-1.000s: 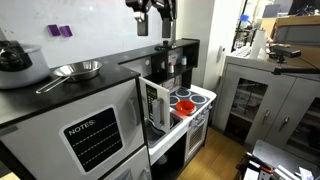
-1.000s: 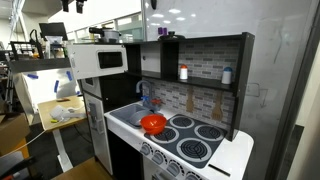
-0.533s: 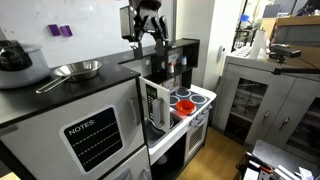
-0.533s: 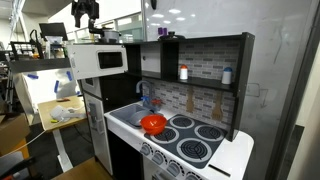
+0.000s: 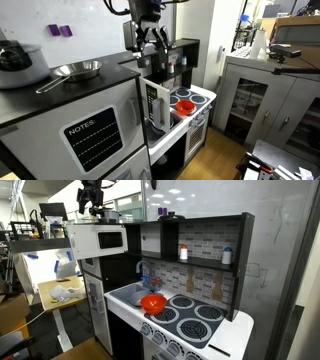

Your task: Take the orange bowl from the cabinet and put it on the stove then close the cabinet door

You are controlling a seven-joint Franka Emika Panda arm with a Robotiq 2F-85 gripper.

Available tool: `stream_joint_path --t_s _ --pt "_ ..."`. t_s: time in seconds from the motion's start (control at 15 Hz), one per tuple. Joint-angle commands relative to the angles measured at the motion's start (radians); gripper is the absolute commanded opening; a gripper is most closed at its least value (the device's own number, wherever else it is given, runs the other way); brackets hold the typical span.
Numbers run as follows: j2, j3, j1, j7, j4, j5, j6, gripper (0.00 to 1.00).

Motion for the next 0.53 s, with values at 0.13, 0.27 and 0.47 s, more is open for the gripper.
stream_joint_path --t_s 0.13,0.27,0.47 --pt "-0.002 0.002 0.002 0.044 0.024 0.025 -0.054 1.0" --pt "-0.01 0.004 0.005 0.065 0.013 0.03 -0.042 1.0" --pt "-0.006 0.005 0.007 0.052 0.007 0.019 -0.02 1.0"
